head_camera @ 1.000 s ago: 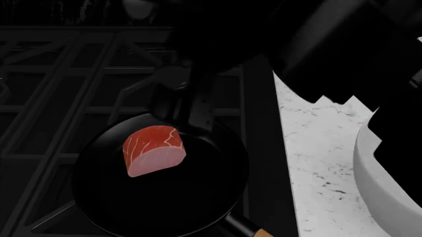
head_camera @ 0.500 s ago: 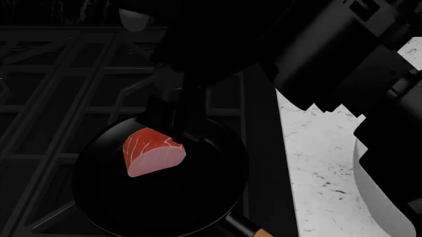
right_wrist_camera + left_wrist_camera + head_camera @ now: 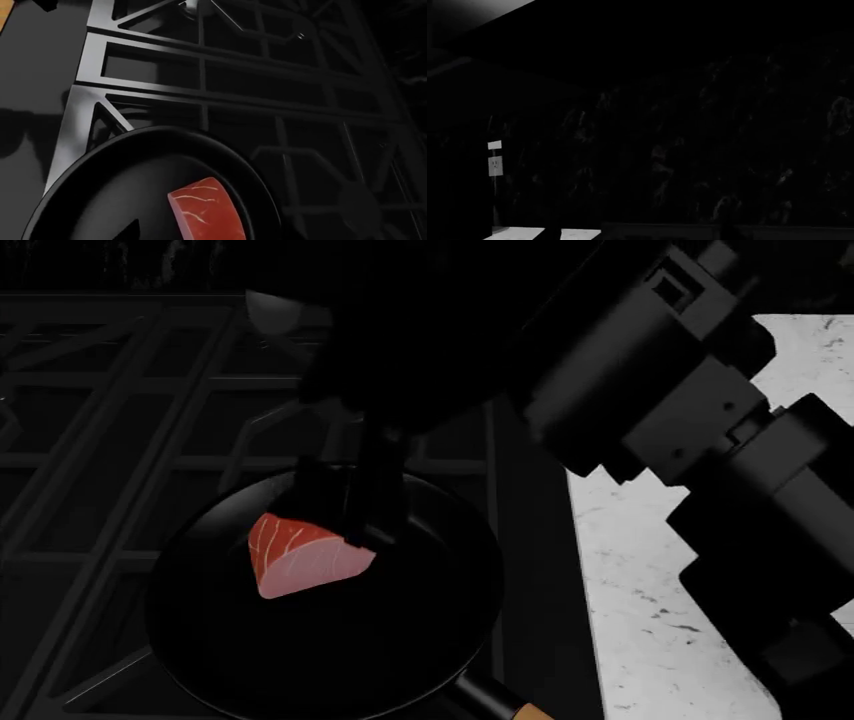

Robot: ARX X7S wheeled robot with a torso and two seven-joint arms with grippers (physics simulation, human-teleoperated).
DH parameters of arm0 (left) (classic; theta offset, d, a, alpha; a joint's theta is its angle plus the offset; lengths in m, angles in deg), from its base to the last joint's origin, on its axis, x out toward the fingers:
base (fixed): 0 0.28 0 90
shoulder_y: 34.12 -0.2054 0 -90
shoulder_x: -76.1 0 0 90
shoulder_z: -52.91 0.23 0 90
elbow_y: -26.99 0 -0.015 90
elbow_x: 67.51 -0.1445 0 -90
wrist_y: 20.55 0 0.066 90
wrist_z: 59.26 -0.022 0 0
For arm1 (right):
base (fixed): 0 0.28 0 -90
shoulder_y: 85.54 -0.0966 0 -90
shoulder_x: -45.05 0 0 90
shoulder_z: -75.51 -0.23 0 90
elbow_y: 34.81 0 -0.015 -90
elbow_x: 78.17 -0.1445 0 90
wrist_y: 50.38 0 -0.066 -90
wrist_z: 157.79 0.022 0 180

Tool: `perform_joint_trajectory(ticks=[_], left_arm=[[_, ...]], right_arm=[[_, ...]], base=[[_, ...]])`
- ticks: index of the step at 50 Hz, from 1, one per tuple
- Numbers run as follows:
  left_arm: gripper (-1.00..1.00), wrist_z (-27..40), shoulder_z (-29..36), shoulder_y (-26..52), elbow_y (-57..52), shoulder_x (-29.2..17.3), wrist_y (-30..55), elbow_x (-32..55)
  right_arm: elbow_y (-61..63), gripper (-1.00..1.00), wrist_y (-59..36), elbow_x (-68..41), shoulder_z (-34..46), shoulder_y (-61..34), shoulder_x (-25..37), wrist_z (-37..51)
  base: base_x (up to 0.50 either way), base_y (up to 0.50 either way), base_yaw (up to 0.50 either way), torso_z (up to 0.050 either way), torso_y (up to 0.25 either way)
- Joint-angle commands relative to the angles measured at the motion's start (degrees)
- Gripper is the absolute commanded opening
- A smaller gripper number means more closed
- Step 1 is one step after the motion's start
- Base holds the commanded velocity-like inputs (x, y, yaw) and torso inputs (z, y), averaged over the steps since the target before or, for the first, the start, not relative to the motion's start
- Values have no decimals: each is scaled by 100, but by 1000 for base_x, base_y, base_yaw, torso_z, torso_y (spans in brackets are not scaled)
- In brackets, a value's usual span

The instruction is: Pick the pork loin from the pan and place it in the bowl.

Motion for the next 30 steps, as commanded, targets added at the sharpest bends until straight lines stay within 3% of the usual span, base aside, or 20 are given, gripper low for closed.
perform_joint_trajectory(ticks=[1, 30], left_arm=[[100, 33, -32, -50, 12, -4, -18, 14], [100, 185, 49, -180, 200, 30, -217, 9]], right_arm=[[-361, 100, 251, 41, 21, 131, -143, -139], [-1109, 100, 788, 242, 112, 336, -309, -351]], base=[[0, 0, 0, 0, 0], [0, 0, 0, 0, 0]])
